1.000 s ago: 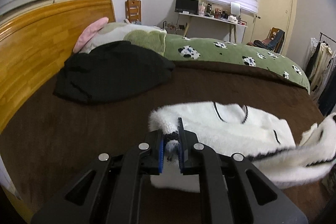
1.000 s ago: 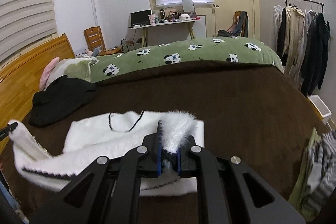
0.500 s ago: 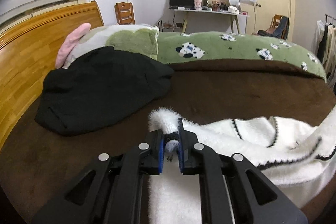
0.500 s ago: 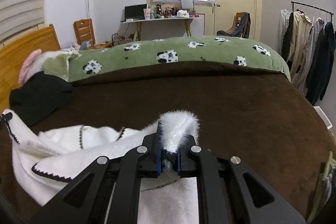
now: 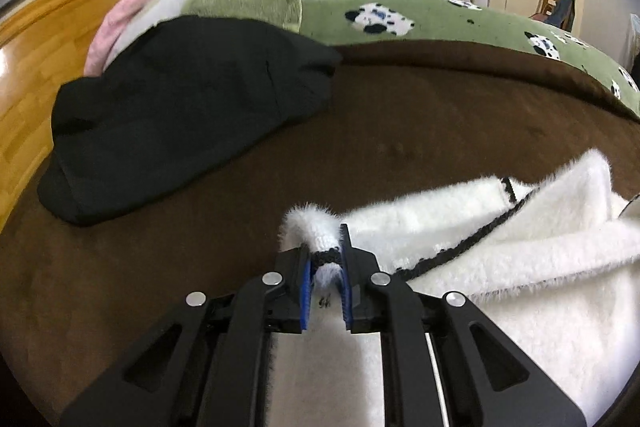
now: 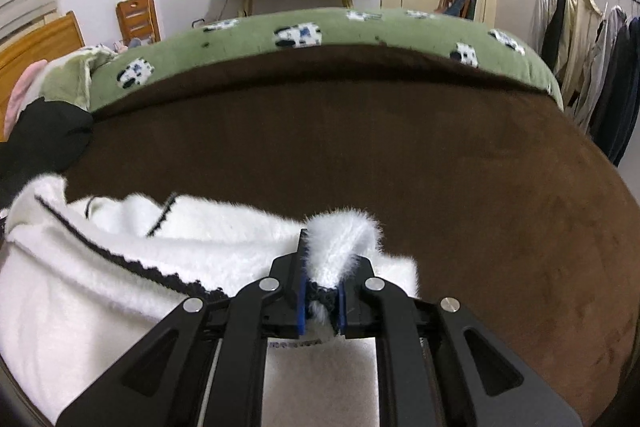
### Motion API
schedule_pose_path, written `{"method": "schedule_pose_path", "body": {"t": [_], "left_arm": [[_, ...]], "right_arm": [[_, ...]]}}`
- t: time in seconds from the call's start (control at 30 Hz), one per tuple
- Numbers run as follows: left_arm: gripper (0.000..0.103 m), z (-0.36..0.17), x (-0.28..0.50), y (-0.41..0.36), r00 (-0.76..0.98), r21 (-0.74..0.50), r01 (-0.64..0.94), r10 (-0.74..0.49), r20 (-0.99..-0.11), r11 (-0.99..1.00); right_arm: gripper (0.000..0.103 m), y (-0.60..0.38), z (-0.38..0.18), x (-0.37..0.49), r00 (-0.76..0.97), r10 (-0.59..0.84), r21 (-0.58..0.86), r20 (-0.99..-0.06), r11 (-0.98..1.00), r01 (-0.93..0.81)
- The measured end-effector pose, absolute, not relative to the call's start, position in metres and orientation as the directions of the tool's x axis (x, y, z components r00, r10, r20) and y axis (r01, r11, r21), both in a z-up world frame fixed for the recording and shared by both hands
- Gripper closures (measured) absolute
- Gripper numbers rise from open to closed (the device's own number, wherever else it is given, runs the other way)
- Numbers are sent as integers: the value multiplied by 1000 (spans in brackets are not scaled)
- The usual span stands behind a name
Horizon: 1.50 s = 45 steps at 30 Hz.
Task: Fold large clothes
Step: 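Lower the hem onto the folded cardigan and open both tools, then smooth the folded cardigan flat with both open tools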
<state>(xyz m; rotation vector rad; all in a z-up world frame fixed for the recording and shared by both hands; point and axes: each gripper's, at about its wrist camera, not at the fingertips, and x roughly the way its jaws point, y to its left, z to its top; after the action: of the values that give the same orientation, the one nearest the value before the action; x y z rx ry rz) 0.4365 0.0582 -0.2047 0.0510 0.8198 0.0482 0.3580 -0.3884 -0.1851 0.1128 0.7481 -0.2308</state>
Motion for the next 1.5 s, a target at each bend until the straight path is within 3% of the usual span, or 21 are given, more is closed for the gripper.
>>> {"method": "schedule_pose_path", "body": {"t": [0.13, 0.17, 0.23, 0.27, 0.3, 0.5, 0.8, 1.13, 1.5], "left_arm": [[83, -205, 438, 60, 688, 35, -29, 45, -724, 999], [77, -205, 439, 61, 683, 26, -25, 36, -729, 999], [57, -204, 442, 63, 668, -1, -19, 12, -744, 1000], [27, -201, 442, 64, 670, 8, -36, 30, -742, 999], [14, -197, 440, 65, 683, 16, -52, 47, -729, 999], [12, -175, 434, 80, 692, -48, -47, -2, -722, 998], [10, -180, 405, 44, 629, -149, 24, -131, -766, 989], [9, -231, 394, -2, 555, -49, 61, -75, -828, 997], [5, -256, 422, -8, 585, 9, 63, -29, -811, 998]], "right_arm": [[89, -391, -186, 356, 716, -151, 57, -682, 965, 258], [82, -390, -186, 357, 715, -148, 55, -683, 966, 253], [61, -389, -180, 357, 720, -156, 38, -676, 968, 246], [37, -388, -174, 355, 734, -173, 24, -657, 968, 249], [25, -387, -170, 353, 747, -183, 17, -640, 968, 252], [20, -383, -139, 342, 777, -141, 70, -613, 970, 231], [18, -336, -144, 335, 733, -88, 20, -675, 990, 137], [18, -288, -197, 347, 611, -72, -46, -788, 997, 58], [11, -295, -230, 382, 570, -97, -41, -816, 993, 111]]}}
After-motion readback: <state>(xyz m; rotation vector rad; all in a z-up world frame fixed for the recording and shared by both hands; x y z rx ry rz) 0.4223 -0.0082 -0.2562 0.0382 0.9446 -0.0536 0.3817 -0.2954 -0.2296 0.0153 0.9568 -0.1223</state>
